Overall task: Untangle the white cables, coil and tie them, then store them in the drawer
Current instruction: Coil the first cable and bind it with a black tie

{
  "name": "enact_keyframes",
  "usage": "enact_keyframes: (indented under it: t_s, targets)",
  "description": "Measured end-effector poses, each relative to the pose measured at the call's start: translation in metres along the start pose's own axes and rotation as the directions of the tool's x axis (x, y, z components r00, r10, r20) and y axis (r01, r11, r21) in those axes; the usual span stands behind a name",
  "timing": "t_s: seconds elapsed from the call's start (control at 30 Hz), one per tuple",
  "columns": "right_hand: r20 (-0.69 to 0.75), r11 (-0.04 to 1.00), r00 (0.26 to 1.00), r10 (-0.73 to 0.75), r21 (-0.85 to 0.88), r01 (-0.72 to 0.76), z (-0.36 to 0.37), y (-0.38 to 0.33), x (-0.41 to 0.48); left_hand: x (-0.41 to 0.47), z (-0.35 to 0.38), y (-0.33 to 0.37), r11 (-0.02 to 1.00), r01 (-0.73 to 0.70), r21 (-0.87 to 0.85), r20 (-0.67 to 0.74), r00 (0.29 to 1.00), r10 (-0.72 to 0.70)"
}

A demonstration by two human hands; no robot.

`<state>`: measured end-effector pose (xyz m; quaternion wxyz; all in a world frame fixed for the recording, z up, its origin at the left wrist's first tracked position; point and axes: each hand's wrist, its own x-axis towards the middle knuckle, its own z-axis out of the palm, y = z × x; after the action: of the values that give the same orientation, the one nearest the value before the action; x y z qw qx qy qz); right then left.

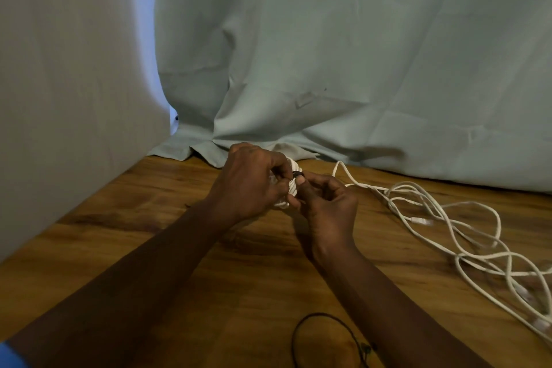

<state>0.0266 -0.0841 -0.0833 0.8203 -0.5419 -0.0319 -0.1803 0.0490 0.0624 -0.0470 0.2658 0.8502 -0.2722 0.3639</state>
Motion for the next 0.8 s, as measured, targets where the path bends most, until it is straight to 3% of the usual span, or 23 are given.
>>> enact_keyframes:
  t_s: [0.27,0.57,0.8]
  targets:
    - [0.063,0.994,0.997,-0.047,-0.091,0.053,-0.003,0.000,0.000,-0.003,-0.003,-0.007,0.961,0.160,-0.225,0.059,0.987,-0.150]
    - [0.181,0.988,0.980,-0.083,-0.114,0.105,-0.007,-0.011,0.007,-0.009,0.000,-0.003,0.825,0.270,-0.497,0.033,0.956,-0.293]
    - [0.158,0.994,0.987,-0.033,-0.100,0.049,-0.009,-0.011,0.009,-0.008,0.002,-0.008,0.796,0.304,-0.523,0.118,0.951,-0.286]
